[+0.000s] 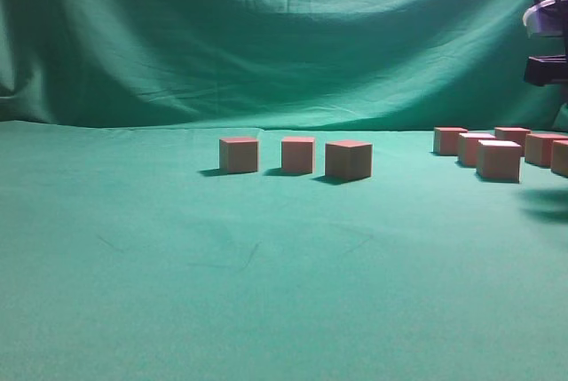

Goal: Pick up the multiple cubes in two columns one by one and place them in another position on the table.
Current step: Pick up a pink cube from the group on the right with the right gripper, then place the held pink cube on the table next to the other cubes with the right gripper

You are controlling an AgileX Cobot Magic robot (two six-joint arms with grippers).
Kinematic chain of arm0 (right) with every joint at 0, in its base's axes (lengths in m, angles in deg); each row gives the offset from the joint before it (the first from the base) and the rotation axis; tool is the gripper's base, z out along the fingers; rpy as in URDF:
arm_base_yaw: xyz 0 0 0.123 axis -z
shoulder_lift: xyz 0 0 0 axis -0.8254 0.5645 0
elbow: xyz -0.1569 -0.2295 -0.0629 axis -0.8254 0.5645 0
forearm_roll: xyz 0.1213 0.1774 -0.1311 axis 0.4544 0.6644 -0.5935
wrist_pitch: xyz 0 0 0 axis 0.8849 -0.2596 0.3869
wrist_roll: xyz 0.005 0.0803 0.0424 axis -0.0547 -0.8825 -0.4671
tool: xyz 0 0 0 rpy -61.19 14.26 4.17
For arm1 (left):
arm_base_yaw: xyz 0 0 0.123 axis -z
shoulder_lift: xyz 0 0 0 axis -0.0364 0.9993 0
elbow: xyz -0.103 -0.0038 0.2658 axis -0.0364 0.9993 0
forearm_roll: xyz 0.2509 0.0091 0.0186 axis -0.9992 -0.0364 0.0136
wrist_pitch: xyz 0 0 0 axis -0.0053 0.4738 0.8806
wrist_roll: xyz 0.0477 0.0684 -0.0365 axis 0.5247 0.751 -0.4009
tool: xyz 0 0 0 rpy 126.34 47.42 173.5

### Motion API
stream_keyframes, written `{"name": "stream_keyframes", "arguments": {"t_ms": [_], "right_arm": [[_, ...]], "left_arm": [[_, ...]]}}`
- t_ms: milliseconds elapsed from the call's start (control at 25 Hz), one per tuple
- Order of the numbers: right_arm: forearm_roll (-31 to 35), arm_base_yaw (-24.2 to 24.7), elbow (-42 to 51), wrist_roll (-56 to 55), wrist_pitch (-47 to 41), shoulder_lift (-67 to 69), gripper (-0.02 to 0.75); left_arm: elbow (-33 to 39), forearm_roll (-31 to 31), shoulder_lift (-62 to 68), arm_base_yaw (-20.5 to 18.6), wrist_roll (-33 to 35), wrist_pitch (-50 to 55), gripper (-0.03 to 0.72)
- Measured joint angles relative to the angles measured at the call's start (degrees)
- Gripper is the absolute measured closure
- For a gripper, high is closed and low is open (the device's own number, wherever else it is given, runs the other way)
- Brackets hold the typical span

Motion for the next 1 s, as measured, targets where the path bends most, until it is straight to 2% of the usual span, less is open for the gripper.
{"name": "stream_keyframes", "arguments": {"t_ms": [40, 200, 400, 480, 600, 840, 1000], "right_arm": [[-0.12, 0.0, 0.0, 0.0, 0.0, 0.0, 0.47], [-0.01, 0.0, -0.6, 0.0, -1.84, 0.0, 0.466], [2.83, -2.41, -6.23, 0.23, -13.26, -2.54, 0.466], [3.78, -5.8, -9.22, 0.38, -16.61, -4.29, 0.466], [4.42, -13.34, -15.08, -0.07, -20.55, -5.67, 0.466], [5.17, -27.92, -24.19, -5.19, -21.26, -2.76, 0.466], [5.25, -33.7, -31.32, -8.48, -22.67, 4.68, 0.466]], "left_arm": [[0.0, 0.0, 0.0, 0.0, 0.0, 0.0, 0.688], [0.0, 0.0, 0.0, 0.0, 0.0, 0.0, 0.688], [0.0, 0.0, 0.0, 0.0, 0.0, 0.0, 0.688], [0.0, 0.0, 0.0, 0.0, 0.0, 0.0, 0.688], [0.0, 0.0, 0.0, 0.0, 0.0, 0.0, 0.688], [0.0, 0.0, 0.0, 0.0, 0.0, 0.0, 0.688], [0.0, 0.0, 0.0, 0.0, 0.0, 0.0, 0.688]]}}
